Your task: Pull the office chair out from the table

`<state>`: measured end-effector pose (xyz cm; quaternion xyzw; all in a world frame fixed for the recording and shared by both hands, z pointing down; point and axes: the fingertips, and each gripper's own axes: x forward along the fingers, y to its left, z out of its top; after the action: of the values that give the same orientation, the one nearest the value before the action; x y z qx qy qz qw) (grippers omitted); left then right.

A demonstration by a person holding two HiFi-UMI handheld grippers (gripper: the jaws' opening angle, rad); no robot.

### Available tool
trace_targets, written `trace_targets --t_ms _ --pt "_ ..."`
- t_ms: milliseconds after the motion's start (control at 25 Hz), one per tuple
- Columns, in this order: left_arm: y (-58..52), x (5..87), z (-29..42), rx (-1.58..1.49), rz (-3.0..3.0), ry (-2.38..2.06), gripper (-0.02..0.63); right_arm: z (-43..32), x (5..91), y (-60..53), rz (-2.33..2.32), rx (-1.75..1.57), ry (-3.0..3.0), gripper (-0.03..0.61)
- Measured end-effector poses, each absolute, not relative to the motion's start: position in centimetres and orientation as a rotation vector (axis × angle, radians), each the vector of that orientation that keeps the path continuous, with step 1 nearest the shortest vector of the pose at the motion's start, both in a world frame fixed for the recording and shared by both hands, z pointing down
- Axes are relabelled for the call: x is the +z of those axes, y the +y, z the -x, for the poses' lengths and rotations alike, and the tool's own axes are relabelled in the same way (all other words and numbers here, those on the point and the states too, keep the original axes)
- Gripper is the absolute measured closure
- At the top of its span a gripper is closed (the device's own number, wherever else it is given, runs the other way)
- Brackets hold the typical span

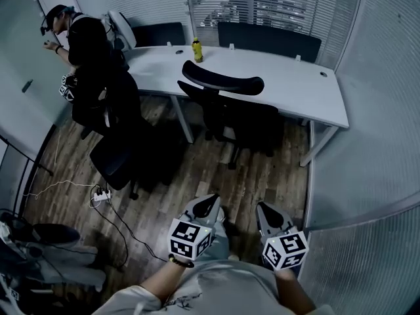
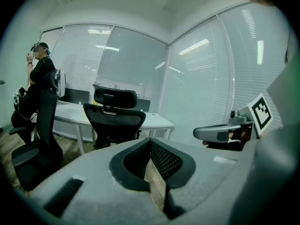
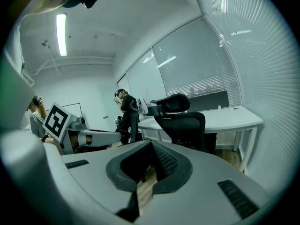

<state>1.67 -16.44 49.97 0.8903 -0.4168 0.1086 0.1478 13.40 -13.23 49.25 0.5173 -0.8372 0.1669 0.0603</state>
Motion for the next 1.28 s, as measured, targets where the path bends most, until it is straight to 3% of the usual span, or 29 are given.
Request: trace_targets --t_ms 920,1280 --pt "-40.3 48.5 0.8 0.308 -2.626 -1.144 0.603 -12.2 47.1 -36.3 -1.652 0.463 -2.504 0.572" --pt "-44.8 48.2 1.7 0.309 -2.646 -1.133 0.603 -11.7 46.0 -39.9 -1.705 0.436 -2.506 0.572"
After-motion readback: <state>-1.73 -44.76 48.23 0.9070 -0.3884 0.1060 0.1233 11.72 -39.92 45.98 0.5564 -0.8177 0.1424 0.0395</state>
